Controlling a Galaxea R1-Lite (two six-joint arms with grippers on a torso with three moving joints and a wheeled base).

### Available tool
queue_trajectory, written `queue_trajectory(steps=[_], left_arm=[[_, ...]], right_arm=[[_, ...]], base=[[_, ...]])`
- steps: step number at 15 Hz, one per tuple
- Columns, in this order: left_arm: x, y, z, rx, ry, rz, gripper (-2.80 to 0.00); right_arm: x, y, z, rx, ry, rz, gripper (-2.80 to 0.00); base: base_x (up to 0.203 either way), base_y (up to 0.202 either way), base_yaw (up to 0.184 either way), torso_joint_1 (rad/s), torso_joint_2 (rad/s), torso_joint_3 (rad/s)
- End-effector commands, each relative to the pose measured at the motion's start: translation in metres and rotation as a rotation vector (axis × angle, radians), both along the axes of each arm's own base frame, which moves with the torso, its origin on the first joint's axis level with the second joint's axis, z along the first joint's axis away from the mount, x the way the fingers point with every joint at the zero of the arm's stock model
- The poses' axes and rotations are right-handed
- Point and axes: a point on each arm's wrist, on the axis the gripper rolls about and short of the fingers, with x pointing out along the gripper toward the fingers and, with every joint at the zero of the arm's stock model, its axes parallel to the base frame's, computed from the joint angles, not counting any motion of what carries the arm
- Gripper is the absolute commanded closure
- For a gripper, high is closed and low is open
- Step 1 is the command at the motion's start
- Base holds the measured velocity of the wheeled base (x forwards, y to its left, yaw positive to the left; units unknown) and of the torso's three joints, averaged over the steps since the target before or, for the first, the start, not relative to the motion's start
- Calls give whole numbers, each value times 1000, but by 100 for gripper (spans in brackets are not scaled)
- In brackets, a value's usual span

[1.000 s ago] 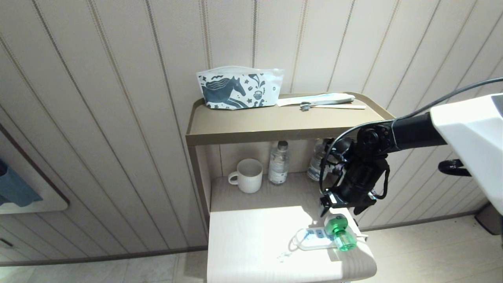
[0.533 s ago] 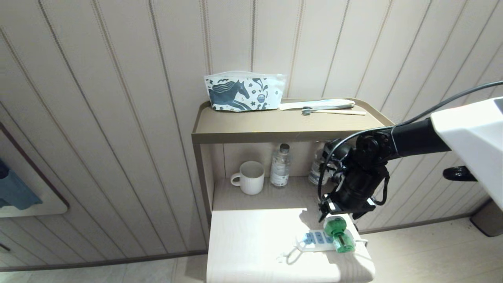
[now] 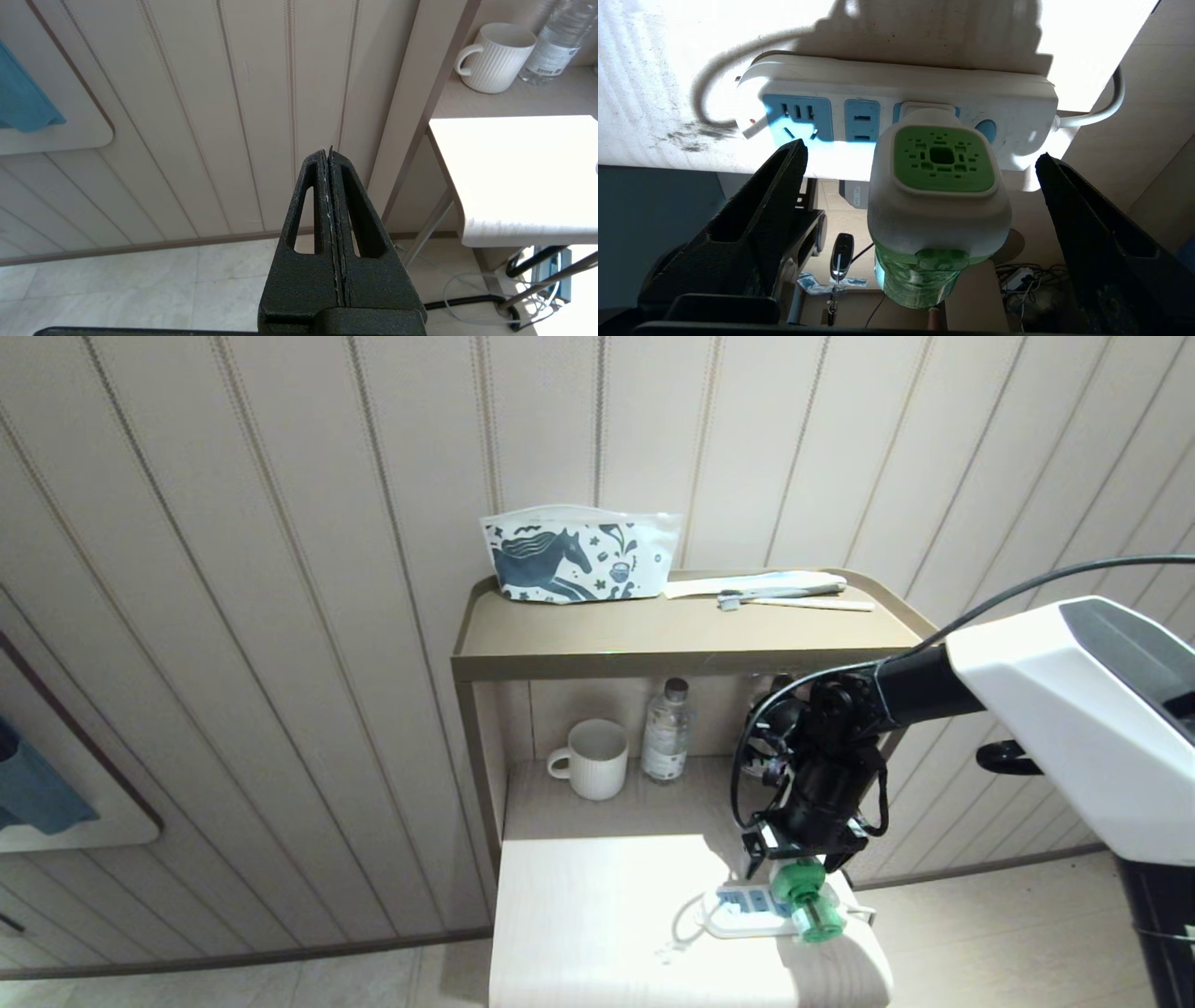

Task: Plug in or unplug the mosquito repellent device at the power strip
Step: Insert the plug into the socket, then hold the socket with your left hand and unplug it with your right hand

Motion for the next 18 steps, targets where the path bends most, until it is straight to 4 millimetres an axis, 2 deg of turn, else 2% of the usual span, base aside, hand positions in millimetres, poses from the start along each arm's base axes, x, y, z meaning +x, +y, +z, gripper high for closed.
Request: queue_trajectory(steps=[1, 5, 8, 12, 18], left_arm=[[0, 0, 0, 0, 0, 0, 0], [0, 0, 0, 0, 2, 0, 0], [0, 0, 0, 0, 2, 0, 0], [0, 0, 0, 0, 2, 0, 0], [0, 0, 0, 0, 2, 0, 0]], right_arm=[[-3, 1, 4, 0, -1, 2, -280], [-19, 6, 25, 9, -28, 15, -280], [-30, 11, 29, 6, -22, 31, -280], [-45, 7, 37, 8, -16, 12, -280], [-89, -6, 52, 3, 8, 15, -280]], base=[[0, 0, 0, 0, 0, 0], [0, 0, 0, 0, 0, 0], [0, 0, 0, 0, 0, 0], [0, 0, 0, 0, 0, 0], [0, 0, 0, 0, 0, 0]])
